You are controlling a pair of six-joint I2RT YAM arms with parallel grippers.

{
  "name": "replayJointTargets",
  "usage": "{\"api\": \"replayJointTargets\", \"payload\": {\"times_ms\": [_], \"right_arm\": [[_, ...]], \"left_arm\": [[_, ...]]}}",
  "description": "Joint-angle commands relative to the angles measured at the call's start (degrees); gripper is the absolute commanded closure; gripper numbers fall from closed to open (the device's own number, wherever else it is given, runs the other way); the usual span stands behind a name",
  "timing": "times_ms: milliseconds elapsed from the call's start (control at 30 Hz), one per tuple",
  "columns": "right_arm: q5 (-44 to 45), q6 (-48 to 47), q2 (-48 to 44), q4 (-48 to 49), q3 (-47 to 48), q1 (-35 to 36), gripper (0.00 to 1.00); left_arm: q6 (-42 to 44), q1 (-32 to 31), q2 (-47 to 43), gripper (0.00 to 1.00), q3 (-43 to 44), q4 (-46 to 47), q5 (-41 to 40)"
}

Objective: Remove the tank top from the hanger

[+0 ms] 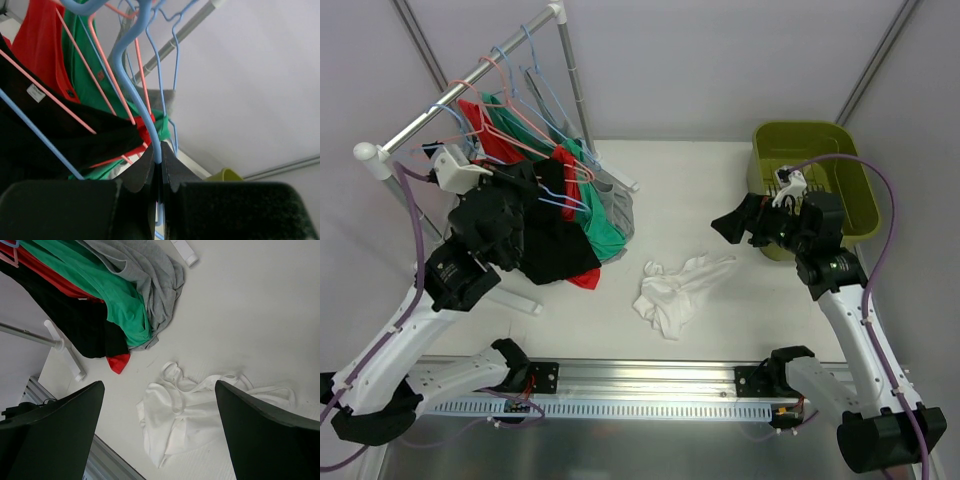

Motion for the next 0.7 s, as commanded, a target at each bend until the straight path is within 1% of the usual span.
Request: {"api": "replayJointTargets", "payload": {"times_ms": [0,33,133,167,267,367,467,500,667], "right_arm": [[-1.4,0.3,0.4,0.9,3.0,-0.1,0.01],[-1.4,0.2,0.5,0.9,3.1,-0.2,0.01],[-1.5,0.5,1.1,0.9,3.5,-0.1,0.0],[-1.6,0.7,1.2,0.9,3.6,-0.1,0.01],[-1.7,0.7,1.4,0.9,3.8,0.1,0.01],[-1.6,0.4,1.4,0.8,3.6,0.3,0.01],[-1.6,0.1,1.7,0.9,3.5,0.3,0.01],[-1.6,0.1,1.7,0.8,3.5,0.3,0.0],[-1.7,-0.1,2.2,0.9,3.4,0.5,0.01]], "left_arm": [[-0.3,5.0,-1.1,1.0,3.8,-1.0,6.3],[-0.4,6.1,-1.0,1.0,3.9,-1.4,6.9],[-1.4,12.0,-0.1,1.0,4.5,-3.4,12.6],[-2.4,15.7,0.2,1.0,4.5,-4.1,16.5],[-5.5,22.4,0.7,1.0,3.6,-5.1,23.7],[-7.6,26.3,0.7,1.0,2.5,-5.3,27.2],[-8.9,28.3,0.0,1.0,1.3,-5.5,28.2],[-9.6,30.4,-0.1,1.0,0.5,-5.5,29.6],[-11.4,33.5,-0.7,1.0,-1.8,-5.5,32.8]]}}
